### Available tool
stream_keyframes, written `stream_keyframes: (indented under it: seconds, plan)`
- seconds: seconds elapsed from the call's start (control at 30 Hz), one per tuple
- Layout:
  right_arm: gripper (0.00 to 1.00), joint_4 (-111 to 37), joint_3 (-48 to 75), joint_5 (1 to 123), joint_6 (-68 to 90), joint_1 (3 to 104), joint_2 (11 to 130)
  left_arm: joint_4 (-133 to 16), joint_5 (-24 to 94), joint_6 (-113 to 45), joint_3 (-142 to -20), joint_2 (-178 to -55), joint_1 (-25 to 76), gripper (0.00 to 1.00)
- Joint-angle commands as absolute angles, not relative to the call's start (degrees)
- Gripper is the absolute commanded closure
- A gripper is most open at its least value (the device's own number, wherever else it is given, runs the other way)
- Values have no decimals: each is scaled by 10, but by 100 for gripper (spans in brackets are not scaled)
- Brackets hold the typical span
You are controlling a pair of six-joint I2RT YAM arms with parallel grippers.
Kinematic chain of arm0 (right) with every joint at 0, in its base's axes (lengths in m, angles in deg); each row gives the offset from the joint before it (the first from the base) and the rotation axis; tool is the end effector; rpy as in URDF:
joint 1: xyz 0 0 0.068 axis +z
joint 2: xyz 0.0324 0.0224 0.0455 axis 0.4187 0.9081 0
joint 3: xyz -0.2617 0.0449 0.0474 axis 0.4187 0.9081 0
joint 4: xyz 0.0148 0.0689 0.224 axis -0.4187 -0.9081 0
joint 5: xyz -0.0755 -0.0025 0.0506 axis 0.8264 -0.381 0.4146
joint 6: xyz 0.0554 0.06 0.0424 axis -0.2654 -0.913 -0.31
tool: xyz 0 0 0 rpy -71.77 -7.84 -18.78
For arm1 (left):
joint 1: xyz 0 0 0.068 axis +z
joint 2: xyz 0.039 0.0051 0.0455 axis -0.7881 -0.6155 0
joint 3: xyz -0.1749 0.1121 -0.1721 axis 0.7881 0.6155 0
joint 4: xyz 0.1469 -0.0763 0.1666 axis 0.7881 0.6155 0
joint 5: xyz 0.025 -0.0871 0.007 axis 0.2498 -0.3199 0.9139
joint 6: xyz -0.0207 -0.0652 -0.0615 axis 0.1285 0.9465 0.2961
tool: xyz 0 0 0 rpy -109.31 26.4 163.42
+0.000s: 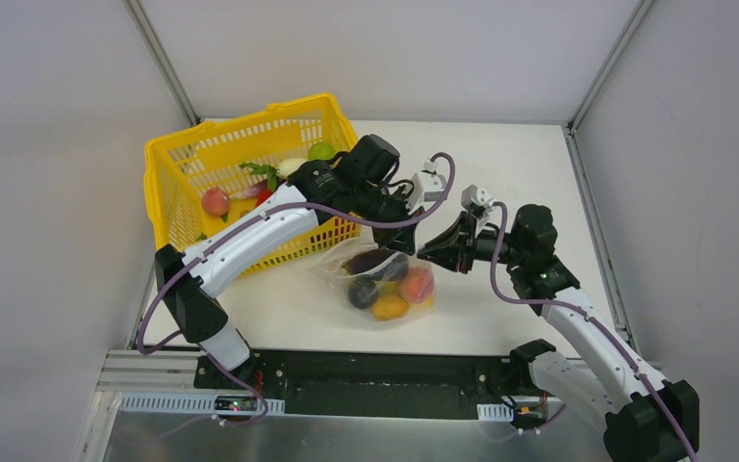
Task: Place the food in the zip-top bag and seal the zipper
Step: Zip the zipper food storage bag at the center of the board.
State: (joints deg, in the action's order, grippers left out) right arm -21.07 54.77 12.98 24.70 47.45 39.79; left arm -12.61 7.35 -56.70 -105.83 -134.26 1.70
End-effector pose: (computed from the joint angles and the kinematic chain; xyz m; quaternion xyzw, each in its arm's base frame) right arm 0.1547 0.1399 0.3092 -0.4846 0.5201 0.4216 0.5629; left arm 0.1886 -0.3030 0.3586 0.5535 0.6731 -0.3970 0.2880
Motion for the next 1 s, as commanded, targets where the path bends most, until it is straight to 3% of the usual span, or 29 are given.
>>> stream_keyframes:
  seconds: [0.0, 0.13, 0.33, 0.97]
  plan:
    - [81, -189, 521, 108, 252, 473, 399, -113, 65, -571, -1081, -1347, 10, 100]
    - [84, -187, 520, 106, 250, 474, 399, -115, 67, -569, -1083, -1351, 8, 100]
    - [100, -177, 521, 108, 244, 475, 399, -117, 70, -564, -1085, -1355, 6, 100]
    - [100, -144, 563, 187, 198, 476, 354, -106, 135, -573, -1033, -1315, 8, 100]
